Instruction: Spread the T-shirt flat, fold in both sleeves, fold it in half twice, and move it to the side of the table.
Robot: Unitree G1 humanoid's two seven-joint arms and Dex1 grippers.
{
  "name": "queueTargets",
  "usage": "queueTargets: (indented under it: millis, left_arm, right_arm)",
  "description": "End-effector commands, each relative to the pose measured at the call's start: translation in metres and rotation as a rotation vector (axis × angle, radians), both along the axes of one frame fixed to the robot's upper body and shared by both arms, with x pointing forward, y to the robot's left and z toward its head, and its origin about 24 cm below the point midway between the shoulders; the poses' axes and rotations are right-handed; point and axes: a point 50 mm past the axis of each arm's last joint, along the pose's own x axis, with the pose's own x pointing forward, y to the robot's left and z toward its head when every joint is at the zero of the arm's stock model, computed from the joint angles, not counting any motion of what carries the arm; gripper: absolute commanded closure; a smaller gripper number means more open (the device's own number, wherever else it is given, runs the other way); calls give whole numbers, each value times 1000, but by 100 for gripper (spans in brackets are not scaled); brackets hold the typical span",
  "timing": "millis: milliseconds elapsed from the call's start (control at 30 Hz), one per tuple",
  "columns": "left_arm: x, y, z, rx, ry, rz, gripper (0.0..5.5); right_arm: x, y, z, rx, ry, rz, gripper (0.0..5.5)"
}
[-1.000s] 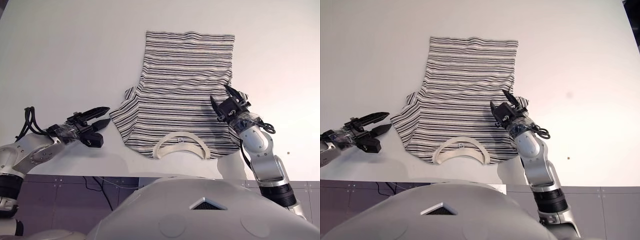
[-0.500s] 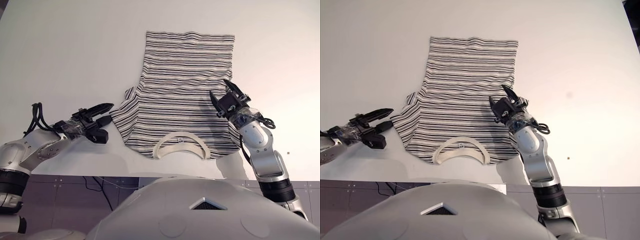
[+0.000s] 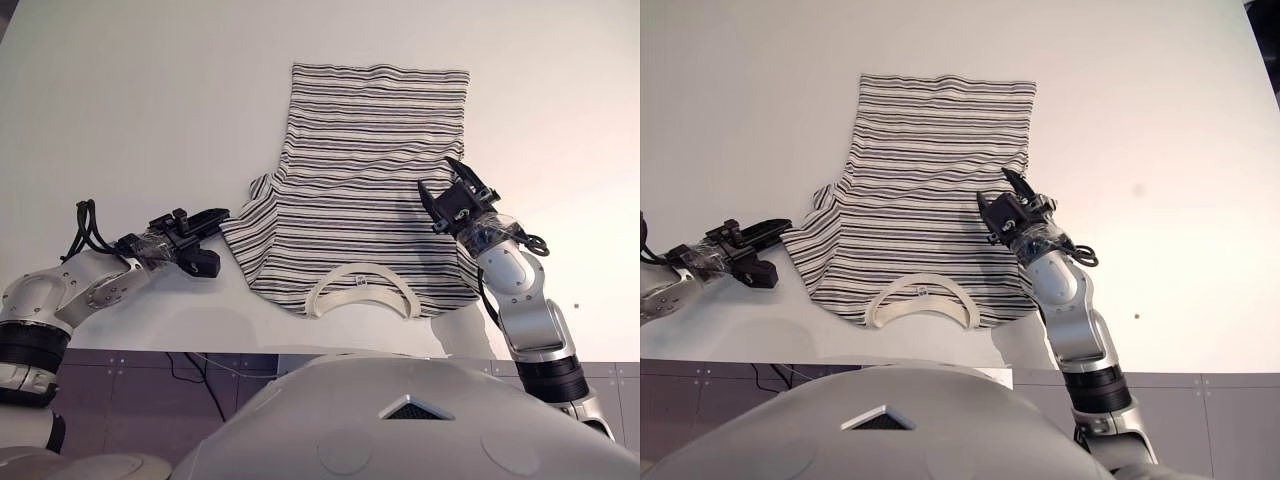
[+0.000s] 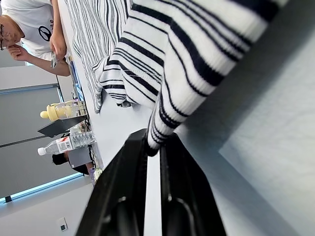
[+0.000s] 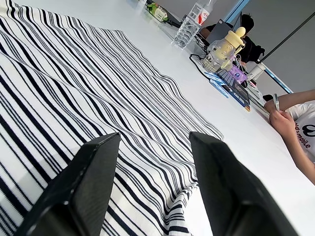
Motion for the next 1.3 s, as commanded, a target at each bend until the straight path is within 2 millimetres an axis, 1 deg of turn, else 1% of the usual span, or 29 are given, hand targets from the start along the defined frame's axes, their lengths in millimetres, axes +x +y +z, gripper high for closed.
queueTargets:
  millis: [33, 200, 267, 367, 433, 567, 667, 767, 833, 933, 1033, 1067, 1233, 1300]
  left_arm:
    - [-28, -1, -31, 52, 151, -7, 538]
    - [-30, -9, -24, 64, 146, -87, 538]
    - [-26, -10, -16, 55, 125, -89, 538]
    - [-19, -4, -1, 14, 44, -16, 538]
    - [-15, -5, 6, -33, -9, 41, 538]
    - [-13, -17, 22, -152, -116, 97, 538]
    - [-2, -27, 33, -239, -191, 140, 538]
    - [6, -38, 41, -308, -226, 164, 538]
    - [6, -46, 42, -332, -227, 139, 538]
    - [0, -58, 41, -374, -204, 70, 538]
    - [-7, -77, 36, -466, -174, 23, 538]
    - [-8, -83, 34, -490, -169, 24, 538]
    - [3, -104, 22, -578, -137, 97, 538]
    - [5, -118, 13, -615, -92, 128, 538]
  right_arm:
    - [1, 2, 0, 10, 2, 3, 292]
    - [-1, 2, 0, 14, 3, -4, 292]
    - [-1, 3, 0, 16, 1, -9, 292]
    - [-2, 3, -1, 21, 1, -25, 292]
    - [-4, 4, -2, 25, 3, -30, 292]
    - [-4, 2, -2, 23, 3, -34, 292]
    - [-3, 2, -1, 21, 2, -32, 292]
    - [-2, 1, -1, 19, 3, -25, 292]
    - [-2, 0, -1, 16, 3, -24, 292]
    - [-3, -1, 0, 13, 5, -25, 292]
    - [1, -2, 0, 6, 9, 2, 292]
    - [2, -2, 0, 3, 9, 12, 292]
    - [9, -9, 4, -23, 16, 56, 292]
    - [13, -12, 6, -35, 22, 80, 292]
